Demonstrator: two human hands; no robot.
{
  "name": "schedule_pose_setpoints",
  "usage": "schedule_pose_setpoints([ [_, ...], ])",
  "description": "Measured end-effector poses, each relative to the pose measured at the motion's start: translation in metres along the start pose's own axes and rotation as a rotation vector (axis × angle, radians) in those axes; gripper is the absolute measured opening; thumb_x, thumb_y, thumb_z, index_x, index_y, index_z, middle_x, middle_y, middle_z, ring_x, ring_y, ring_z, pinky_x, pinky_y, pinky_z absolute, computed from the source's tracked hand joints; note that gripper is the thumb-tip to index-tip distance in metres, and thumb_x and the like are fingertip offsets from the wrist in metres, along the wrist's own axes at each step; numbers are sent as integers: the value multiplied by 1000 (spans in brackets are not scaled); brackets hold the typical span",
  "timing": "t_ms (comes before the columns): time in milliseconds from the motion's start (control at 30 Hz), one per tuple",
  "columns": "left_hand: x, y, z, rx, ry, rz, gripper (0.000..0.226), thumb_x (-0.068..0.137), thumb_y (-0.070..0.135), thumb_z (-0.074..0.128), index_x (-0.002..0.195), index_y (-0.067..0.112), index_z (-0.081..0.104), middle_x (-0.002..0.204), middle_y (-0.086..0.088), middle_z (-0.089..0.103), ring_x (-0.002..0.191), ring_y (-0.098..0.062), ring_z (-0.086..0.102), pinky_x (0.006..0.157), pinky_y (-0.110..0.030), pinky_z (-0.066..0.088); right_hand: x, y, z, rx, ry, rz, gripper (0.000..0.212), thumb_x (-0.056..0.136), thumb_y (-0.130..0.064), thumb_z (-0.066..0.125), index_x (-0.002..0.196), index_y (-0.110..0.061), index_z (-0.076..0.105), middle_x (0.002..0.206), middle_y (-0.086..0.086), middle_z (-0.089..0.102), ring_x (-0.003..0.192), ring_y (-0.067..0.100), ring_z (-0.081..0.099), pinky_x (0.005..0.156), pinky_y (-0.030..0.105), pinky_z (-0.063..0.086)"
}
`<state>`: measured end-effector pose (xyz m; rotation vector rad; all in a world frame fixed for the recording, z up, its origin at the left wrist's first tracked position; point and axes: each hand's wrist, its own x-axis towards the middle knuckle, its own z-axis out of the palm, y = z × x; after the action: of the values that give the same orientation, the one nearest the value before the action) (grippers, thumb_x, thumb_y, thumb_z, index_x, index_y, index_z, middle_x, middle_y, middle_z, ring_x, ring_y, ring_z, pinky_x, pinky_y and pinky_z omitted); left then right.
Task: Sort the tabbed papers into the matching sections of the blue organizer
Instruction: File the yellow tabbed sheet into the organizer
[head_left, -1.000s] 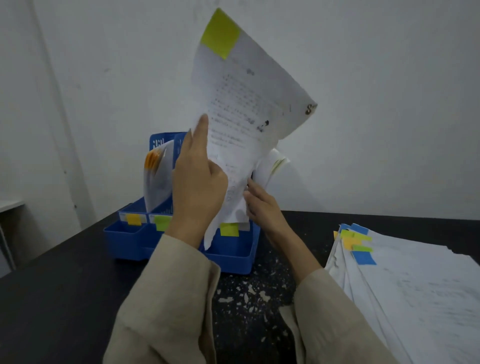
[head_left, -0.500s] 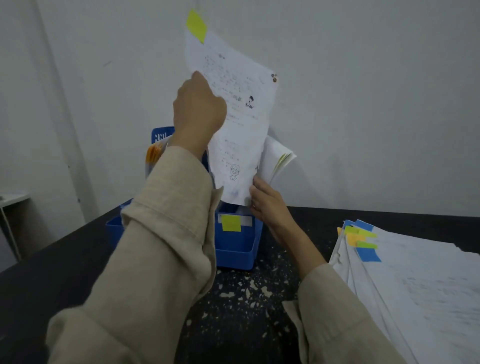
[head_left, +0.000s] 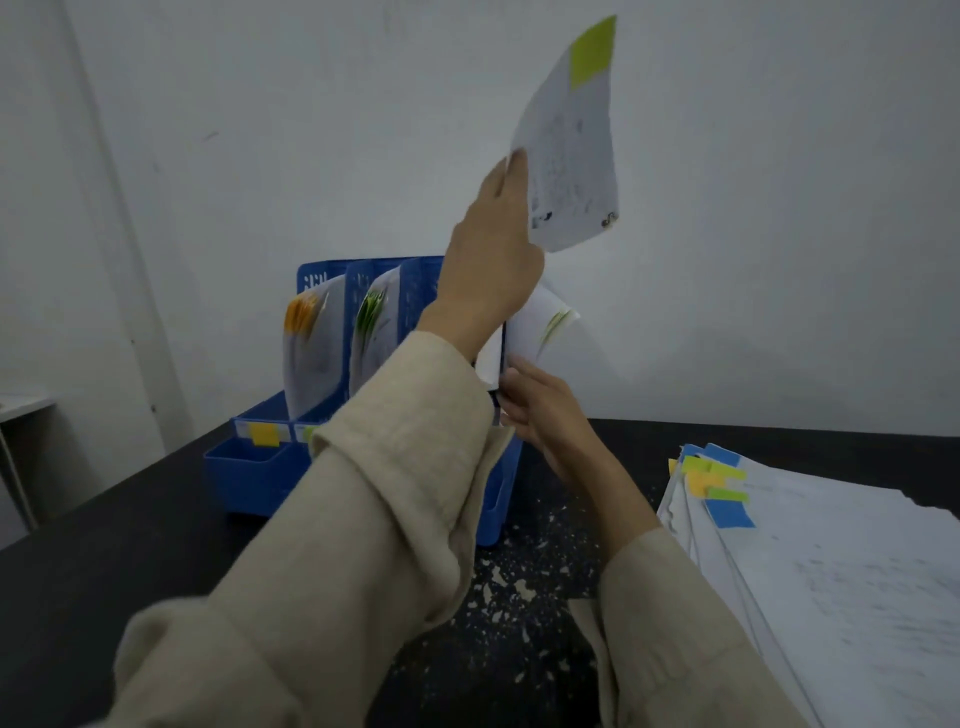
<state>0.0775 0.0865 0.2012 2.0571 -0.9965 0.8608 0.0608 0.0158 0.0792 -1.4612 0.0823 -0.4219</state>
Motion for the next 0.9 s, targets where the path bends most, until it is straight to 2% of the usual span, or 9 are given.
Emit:
schedule_pose_setpoints([
  [100,-3,-18,20,-55,-32,138,72,89,-12,41,150,9,7,157,-10,12,135,-19,29,97,-15,27,0,-3,-9,51,40,10,43,98,-5,41,140,3,36,133,39,37,125,48,38,105,51,35],
  [167,-15,-33,34,-86,-110,202,74,88,-16,37,149,7,3,159,-8,3,131,0,21,101,-16,24,-2,-6,-10,116,54,2,41,96,-3,43,137,-5,42,96,31,56,88,38,59,77,35,52],
  [200,-23,-42,40,-96,-159,198,74,88,-16,36,149,8,1,159,-6,0,129,4,18,102,-17,24,-1,-8,-10,155,68,-2,41,95,-2,42,136,-6,44,80,18,50,69,27,50,63,29,46],
  [300,-46,-67,56,-133,-275,120,71,92,-7,35,150,12,-2,159,-3,-3,142,-11,13,100,3,12,-4,-13,-15,197,136,-2,31,96,-2,41,125,-5,51,78,9,53,67,20,46,57,28,40],
  [467,-83,-90,69,-217,-272,103,64,93,-3,41,149,15,16,154,-2,24,133,-15,35,101,-3,22,-8,-17,-20,96,178,-43,24,93,-4,49,115,-6,59,95,13,65,80,23,64,68,31,58],
  [600,-103,-100,78,-127,-166,18,55,93,-2,42,146,8,30,121,-17,58,93,-18,53,78,-14,35,-7,-16,-19,-42,243,-169,19,92,-7,51,107,-9,63,97,13,68,81,23,67,66,32,59],
  [700,-115,-97,82,-167,-171,-14,48,96,10,45,143,12,36,114,-12,60,90,-21,57,77,-25,42,-7,-15,-16,-142,271,-290,19,92,-8,50,108,-12,62,94,9,69,83,21,67,68,33,58],
  [833,-125,-96,92,-212,-174,37,33,95,22,49,120,14,29,81,-2,51,61,-15,50,62,-33,38,-7,-10,-13,-476,402,-517,18,92,-15,52,108,-18,59,93,0,66,80,13,63,73,30,53],
  [900,-128,-96,94,-229,-152,23,36,93,22,53,113,15,24,88,-2,51,66,-18,54,68,-37,42,-8,-9,-14,-567,477,-596,16,91,-14,53,106,-15,58,96,0,62,78,11,58,71,26,49],
])
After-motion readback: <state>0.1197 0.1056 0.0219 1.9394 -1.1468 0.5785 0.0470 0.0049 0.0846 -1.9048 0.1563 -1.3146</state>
